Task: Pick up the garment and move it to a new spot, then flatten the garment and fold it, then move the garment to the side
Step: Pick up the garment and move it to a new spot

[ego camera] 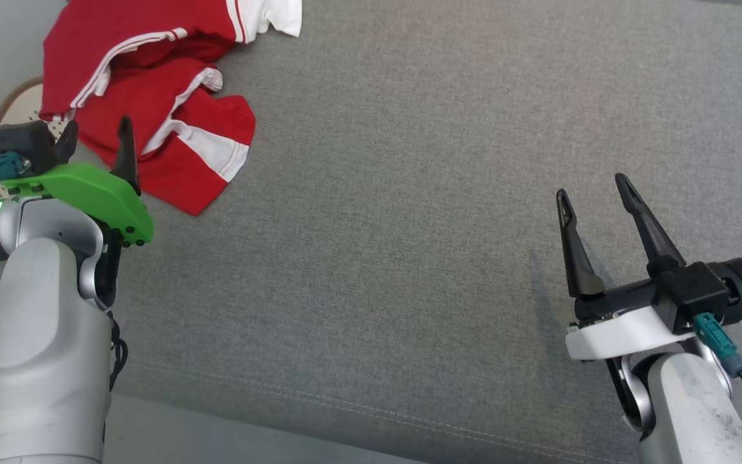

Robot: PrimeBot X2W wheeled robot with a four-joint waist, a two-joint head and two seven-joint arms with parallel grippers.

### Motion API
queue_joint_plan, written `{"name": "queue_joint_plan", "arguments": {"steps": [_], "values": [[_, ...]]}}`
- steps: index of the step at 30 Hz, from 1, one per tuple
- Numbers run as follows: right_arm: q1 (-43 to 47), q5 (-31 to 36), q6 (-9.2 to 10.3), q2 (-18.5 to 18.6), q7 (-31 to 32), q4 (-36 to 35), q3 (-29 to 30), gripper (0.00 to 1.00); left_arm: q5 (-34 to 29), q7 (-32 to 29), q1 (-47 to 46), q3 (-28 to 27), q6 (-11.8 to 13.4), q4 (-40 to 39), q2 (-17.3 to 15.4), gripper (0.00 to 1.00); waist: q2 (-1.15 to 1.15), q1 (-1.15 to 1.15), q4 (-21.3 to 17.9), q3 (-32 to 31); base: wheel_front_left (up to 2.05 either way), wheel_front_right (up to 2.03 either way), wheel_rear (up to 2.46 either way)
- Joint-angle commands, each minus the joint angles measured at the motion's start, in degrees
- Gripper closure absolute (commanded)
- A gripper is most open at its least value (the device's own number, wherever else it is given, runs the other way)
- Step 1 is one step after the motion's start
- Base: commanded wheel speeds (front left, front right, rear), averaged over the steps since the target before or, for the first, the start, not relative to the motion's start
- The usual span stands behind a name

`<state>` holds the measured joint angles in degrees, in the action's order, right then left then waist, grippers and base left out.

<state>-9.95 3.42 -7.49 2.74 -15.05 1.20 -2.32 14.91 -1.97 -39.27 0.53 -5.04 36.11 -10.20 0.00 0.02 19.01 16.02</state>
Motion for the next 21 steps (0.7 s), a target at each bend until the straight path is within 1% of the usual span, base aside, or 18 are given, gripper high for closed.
{"name": "queue_joint_plan", "arguments": {"steps": [1,2,10,15,21], "values": [[-1.9,0.9,0.00,0.3,-0.2,-1.2,0.5,0.00,1.1,0.0,-2.9,-0.1,-0.4,3.1,-0.1,0.00,0.00,-0.02,-3.4,7.1,0.00,0.00,0.00],[-1.9,0.9,0.00,0.3,-0.2,-1.2,0.5,0.00,1.1,0.0,-2.9,-0.1,-0.4,3.1,-0.1,0.00,0.00,-0.02,-3.4,7.1,0.00,0.00,0.00],[-4.4,3.6,0.00,0.3,-0.2,-6.2,1.3,0.00,2.3,2.8,-8.4,-0.1,-0.9,12.1,-0.3,0.00,0.00,-0.02,-3.9,12.7,0.00,0.00,0.00],[-4.7,4.8,0.00,0.3,-0.2,-9.6,0.3,0.00,2.7,3.3,-11.5,-0.6,-0.3,17.0,-1.9,0.00,0.00,-0.02,-4.5,14.6,0.00,0.00,0.00],[-3.7,5.0,0.00,0.3,-0.2,-12.2,-1.4,0.00,3.5,2.5,-14.1,-1.5,0.4,22.1,-4.1,0.00,0.00,-0.02,-5.9,15.7,0.00,0.00,0.00]]}}
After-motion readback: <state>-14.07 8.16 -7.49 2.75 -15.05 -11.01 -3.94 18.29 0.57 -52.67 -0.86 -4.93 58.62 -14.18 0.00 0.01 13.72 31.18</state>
